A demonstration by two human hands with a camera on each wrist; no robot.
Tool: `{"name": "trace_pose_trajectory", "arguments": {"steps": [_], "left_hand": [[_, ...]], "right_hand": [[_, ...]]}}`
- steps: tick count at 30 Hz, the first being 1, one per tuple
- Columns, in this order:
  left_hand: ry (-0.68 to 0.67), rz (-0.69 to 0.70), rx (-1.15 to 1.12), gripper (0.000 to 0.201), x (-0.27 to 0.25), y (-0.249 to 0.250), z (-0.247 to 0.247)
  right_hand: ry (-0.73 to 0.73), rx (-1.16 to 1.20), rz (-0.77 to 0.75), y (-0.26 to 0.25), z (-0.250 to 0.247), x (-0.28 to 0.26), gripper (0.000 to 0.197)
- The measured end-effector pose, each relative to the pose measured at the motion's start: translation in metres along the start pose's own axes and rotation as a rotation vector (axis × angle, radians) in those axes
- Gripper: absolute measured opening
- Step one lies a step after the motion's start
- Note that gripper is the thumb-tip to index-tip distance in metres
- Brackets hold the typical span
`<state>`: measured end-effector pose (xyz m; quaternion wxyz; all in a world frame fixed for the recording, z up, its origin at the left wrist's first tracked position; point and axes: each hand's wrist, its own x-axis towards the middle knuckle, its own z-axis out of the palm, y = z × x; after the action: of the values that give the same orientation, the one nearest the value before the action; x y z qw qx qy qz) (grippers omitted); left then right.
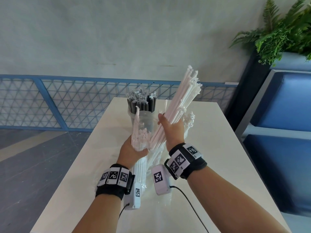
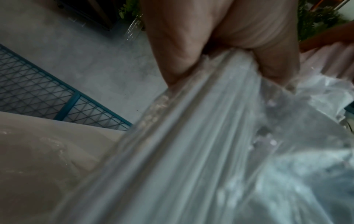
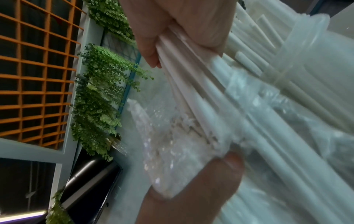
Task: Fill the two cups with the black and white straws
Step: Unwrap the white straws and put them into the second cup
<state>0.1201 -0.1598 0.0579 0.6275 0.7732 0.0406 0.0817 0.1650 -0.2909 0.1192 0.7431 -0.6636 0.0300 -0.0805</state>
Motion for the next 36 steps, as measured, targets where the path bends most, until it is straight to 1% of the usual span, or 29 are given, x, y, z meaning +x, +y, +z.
{"name": "trace_pose_trajectory", "arguments": {"steps": [1,2,4,5,7,8,11,13,15,16,18,19,20,21,23,24,26,28,33,36], "left_hand": [[0.004,0.003,-0.005,0.052,-0.001,0.0,0.0],[0.005,0.006,-0.014,0.052,-0.001,0.0,0.0],[0.003,0.004,-0.034,0.051,-0.001,-0.001,0.0],[0.003,0.003,-0.042,0.05,-0.001,-0.001,0.0],[0.005,0.003,-0.047,0.05,-0.002,-0.002,0.0],[0.008,0.004,-0.042,0.051,-0.002,-0.002,0.0],[0.011,-0.003,-0.032,0.053,-0.003,-0.001,-0.001],[0.021,-0.008,0.007,0.055,-0.003,-0.002,-0.002],[0.024,-0.014,0.051,0.055,-0.003,-0.001,-0.004],[0.02,-0.016,0.051,0.055,-0.003,-0.001,-0.004],[0.009,-0.008,0.037,0.054,-0.004,0.0,-0.004],[0.011,-0.004,0.035,0.054,-0.004,0.0,-0.004],[0.021,-0.004,0.036,0.053,-0.005,-0.001,-0.004],[0.035,-0.006,0.037,0.051,-0.005,-0.001,-0.004],[0.067,-0.019,0.036,0.05,-0.005,-0.001,-0.005],[0.078,-0.02,0.03,0.049,-0.005,-0.001,-0.004],[0.091,-0.008,0.025,0.047,-0.005,-0.002,-0.004],[0.094,-0.001,0.027,0.045,-0.005,-0.003,-0.004],[0.049,0.014,0.062,0.048,-0.004,-0.004,-0.003],[0.048,0.01,0.072,0.05,-0.003,-0.004,-0.006]], "right_hand": [[-0.002,-0.001,0.001,-0.002,-0.001,0.0,0.054],[-0.019,-0.009,0.014,-0.002,-0.002,0.001,0.056],[-0.099,-0.06,0.061,-0.004,-0.004,0.0,0.031],[-0.147,-0.099,0.073,-0.003,-0.005,-0.001,0.025],[-0.216,-0.12,0.071,-0.006,-0.006,-0.004,0.021],[-0.222,-0.127,0.066,-0.006,-0.005,-0.005,0.022],[-0.19,-0.084,0.05,-0.009,-0.004,-0.002,0.014],[-0.169,-0.019,0.031,-0.012,-0.003,0.0,0.031],[-0.182,0.04,0.018,-0.018,-0.003,0.0,0.029],[-0.168,0.074,0.024,-0.021,-0.003,0.0,0.034],[-0.124,0.12,0.025,-0.03,-0.002,-0.001,0.054],[-0.102,0.147,0.009,-0.033,-0.003,0.001,0.057],[-0.084,0.172,-0.008,-0.036,-0.003,0.002,0.053],[-0.065,0.185,-0.022,-0.036,-0.005,0.004,0.043],[-0.038,0.226,-0.051,-0.04,-0.008,0.007,0.015],[-0.02,0.244,-0.068,-0.04,-0.01,0.009,0.006],[0.027,0.246,-0.079,-0.039,-0.015,0.015,0.014],[0.055,0.263,-0.078,-0.039,-0.018,0.017,0.017],[0.096,0.3,-0.06,-0.046,-0.019,0.019,0.016],[0.102,0.374,-0.067,-0.059,-0.023,0.022,0.019]]}}
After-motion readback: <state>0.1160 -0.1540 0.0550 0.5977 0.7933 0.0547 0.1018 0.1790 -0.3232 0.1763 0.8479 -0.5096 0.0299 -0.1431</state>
